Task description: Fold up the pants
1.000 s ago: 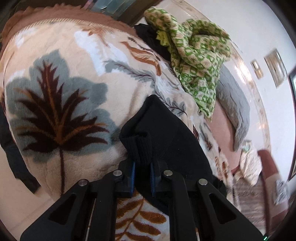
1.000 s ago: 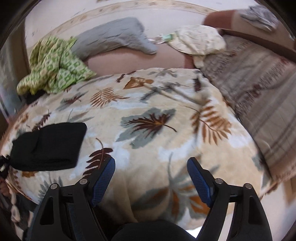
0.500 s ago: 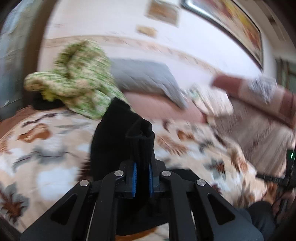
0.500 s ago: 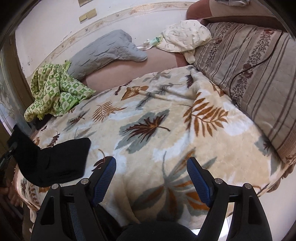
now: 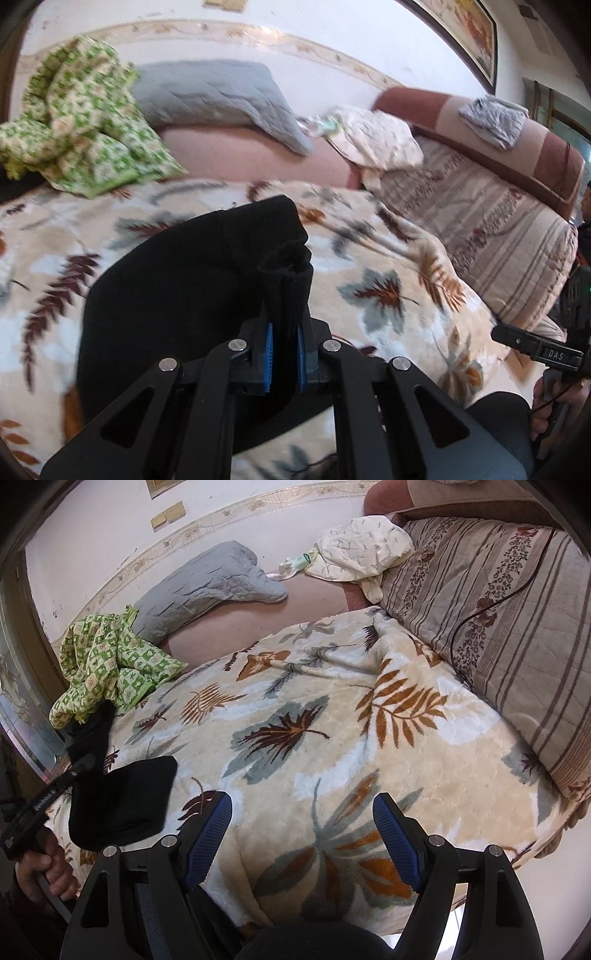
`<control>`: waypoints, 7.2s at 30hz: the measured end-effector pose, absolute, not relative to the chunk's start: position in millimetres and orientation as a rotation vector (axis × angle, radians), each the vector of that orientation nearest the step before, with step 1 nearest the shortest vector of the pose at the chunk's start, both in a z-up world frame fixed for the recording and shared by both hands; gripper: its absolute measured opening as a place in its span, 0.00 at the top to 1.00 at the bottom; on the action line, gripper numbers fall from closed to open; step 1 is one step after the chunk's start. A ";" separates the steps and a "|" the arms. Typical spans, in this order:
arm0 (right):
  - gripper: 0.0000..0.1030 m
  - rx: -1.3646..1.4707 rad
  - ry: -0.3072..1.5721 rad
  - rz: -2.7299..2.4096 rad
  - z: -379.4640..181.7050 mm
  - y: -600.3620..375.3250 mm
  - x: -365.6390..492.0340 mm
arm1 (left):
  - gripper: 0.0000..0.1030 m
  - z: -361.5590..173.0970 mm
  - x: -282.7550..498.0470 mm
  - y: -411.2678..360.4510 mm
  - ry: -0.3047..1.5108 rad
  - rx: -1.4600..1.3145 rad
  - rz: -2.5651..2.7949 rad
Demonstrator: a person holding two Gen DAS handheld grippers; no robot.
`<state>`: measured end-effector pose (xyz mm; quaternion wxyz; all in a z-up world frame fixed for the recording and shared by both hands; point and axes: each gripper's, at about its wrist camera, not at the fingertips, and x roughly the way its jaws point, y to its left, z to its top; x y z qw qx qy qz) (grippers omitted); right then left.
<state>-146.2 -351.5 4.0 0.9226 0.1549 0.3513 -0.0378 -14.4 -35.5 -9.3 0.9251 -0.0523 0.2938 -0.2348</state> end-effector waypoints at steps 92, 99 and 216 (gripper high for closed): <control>0.24 0.382 0.941 0.665 -35.3 -225.1 2.8 | 0.40 -54.7 5.4 121.2 0.830 -0.613 -0.409; 0.26 0.652 1.077 0.786 -84.0 -232.3 30.2 | 0.30 -91.2 19.6 108.3 0.929 -0.744 -0.446; 0.21 0.239 0.675 0.232 9.8 -345.4 -70.3 | 0.00 0.7 -45.9 -148.6 0.743 0.076 -0.211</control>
